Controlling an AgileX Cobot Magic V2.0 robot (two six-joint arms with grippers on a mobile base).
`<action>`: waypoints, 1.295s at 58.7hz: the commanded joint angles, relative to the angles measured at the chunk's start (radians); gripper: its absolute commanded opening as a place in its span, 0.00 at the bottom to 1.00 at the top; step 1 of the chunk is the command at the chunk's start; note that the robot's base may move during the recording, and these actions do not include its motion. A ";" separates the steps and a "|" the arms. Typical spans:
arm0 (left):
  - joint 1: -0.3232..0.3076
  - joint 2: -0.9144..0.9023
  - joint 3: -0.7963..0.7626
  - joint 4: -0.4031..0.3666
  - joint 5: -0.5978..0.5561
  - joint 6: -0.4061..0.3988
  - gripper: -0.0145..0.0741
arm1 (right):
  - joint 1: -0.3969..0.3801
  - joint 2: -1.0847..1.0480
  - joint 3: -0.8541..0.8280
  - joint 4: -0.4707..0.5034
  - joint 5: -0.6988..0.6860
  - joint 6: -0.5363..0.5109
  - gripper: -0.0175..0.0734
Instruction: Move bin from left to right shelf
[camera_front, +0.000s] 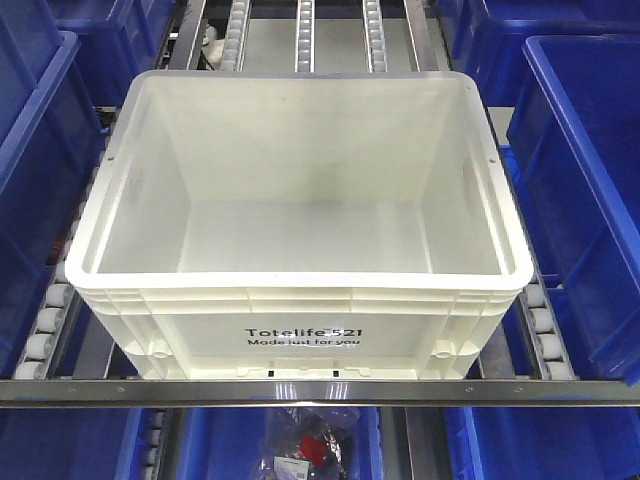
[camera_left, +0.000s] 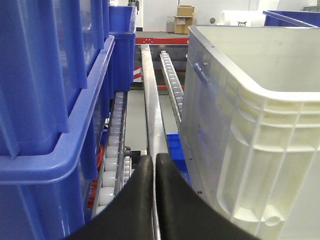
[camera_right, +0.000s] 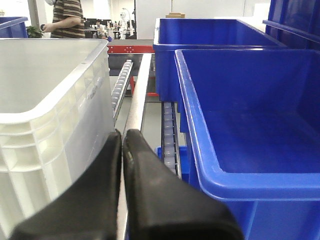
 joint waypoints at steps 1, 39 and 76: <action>-0.005 -0.016 0.010 -0.003 -0.080 -0.007 0.16 | -0.002 -0.010 0.019 -0.001 -0.076 0.000 0.18; -0.005 -0.016 0.010 -0.003 -0.080 -0.006 0.16 | -0.002 -0.010 0.019 -0.001 -0.076 0.000 0.18; -0.005 0.066 -0.179 -0.029 -0.111 -0.004 0.16 | -0.002 0.072 -0.157 0.020 -0.087 0.047 0.18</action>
